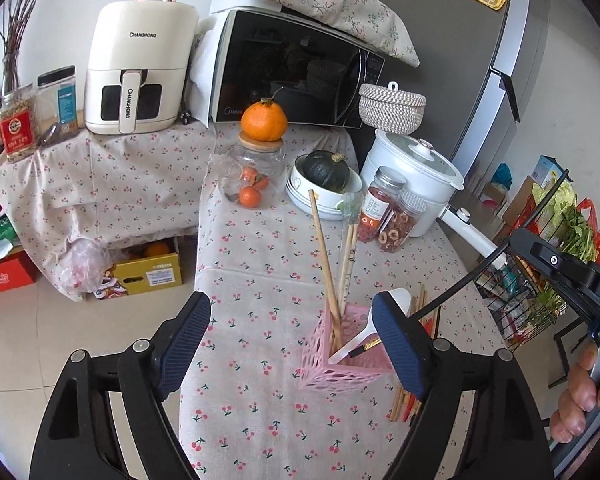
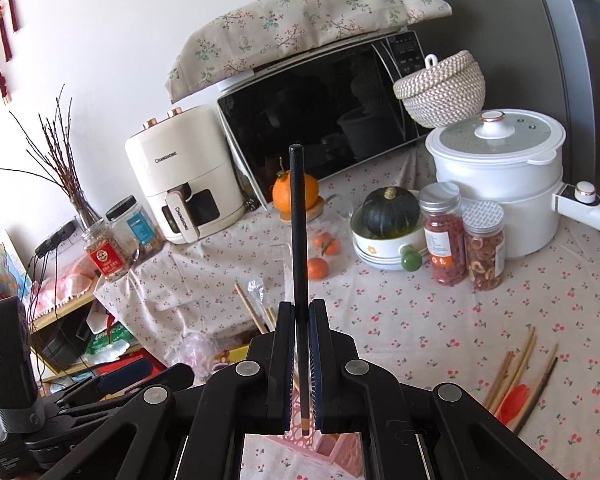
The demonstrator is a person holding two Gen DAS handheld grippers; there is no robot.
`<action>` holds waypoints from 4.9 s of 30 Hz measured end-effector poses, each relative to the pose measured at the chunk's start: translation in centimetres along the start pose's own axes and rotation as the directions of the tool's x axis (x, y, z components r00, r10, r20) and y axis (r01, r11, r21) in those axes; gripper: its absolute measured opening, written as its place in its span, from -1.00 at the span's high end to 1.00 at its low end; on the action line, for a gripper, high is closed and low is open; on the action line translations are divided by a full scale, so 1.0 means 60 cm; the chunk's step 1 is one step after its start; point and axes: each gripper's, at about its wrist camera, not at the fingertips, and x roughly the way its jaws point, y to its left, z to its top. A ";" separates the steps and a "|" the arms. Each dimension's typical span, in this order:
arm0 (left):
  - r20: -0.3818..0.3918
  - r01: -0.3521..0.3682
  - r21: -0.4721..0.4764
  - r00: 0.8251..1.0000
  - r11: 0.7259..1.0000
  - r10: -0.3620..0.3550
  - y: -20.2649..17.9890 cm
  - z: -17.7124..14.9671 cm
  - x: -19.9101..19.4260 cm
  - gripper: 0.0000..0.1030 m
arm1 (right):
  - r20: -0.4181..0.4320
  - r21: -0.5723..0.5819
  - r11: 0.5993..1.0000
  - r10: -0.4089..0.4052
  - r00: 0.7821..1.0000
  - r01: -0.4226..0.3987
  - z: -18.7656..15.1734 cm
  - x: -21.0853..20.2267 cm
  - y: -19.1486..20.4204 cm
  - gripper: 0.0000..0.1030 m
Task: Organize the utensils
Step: 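Lower the black chopstick into the pink basket and open the right tool, then lower the left tool onto the red plastic spoon and close it, then lift the red spoon toward the basket with the left tool while the right tool lifts another black chopstick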
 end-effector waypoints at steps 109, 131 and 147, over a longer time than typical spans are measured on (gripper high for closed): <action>-0.187 0.185 0.360 0.974 0.914 -0.124 -0.353 -0.060 0.114 1.00 | -0.465 0.193 0.853 -0.356 0.810 0.485 -0.111 -0.012 -0.410 -0.79; -0.081 0.222 0.189 0.974 0.957 -0.210 -0.169 -0.042 0.016 1.00 | -0.593 0.173 0.817 -0.360 0.720 0.550 -0.141 0.173 -0.375 0.61; 0.006 0.171 0.166 0.985 0.971 -0.174 -0.131 -0.028 -0.006 1.00 | -0.604 0.063 0.823 -0.418 0.679 0.564 -0.141 0.201 -0.343 0.90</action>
